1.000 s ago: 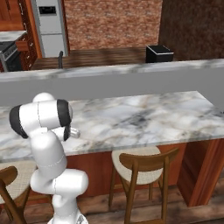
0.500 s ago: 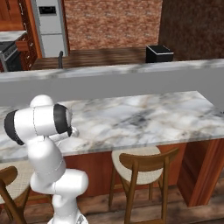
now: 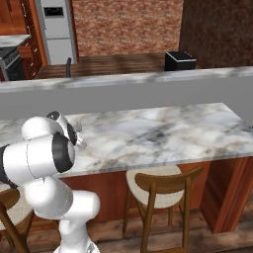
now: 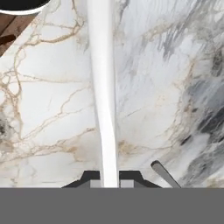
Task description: Organize the utensils by type. Pick up the wooden spoons from the counter and place them in the open cabinet. Then pick up the metallic utensils from the counter and place them in the open drawer.
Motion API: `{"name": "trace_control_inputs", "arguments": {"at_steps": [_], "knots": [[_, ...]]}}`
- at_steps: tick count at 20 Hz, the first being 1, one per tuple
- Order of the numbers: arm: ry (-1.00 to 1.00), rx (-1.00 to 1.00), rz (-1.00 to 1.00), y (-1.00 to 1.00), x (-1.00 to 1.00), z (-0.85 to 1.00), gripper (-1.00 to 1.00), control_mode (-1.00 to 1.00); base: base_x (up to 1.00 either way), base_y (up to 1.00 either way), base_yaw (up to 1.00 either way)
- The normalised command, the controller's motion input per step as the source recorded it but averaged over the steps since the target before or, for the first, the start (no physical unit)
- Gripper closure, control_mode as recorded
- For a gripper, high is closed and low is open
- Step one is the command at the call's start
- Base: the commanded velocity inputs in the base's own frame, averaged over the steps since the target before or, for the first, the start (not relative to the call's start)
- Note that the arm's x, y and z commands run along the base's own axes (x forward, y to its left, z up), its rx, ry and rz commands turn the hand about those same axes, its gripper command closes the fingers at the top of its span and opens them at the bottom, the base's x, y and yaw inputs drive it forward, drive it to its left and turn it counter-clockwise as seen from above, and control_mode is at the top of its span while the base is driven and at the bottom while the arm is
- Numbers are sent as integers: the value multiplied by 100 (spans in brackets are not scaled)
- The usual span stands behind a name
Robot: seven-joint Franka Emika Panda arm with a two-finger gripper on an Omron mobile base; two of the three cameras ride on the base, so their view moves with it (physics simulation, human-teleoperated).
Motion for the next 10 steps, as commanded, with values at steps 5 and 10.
{"name": "trace_control_inputs", "arguments": {"at_steps": [5,10], "knots": [[0,0,-19,-62,-34,65,100,-100,0,0,0],[2,0,-14,-73,-52,38,100,-100,0,0,0]]}}
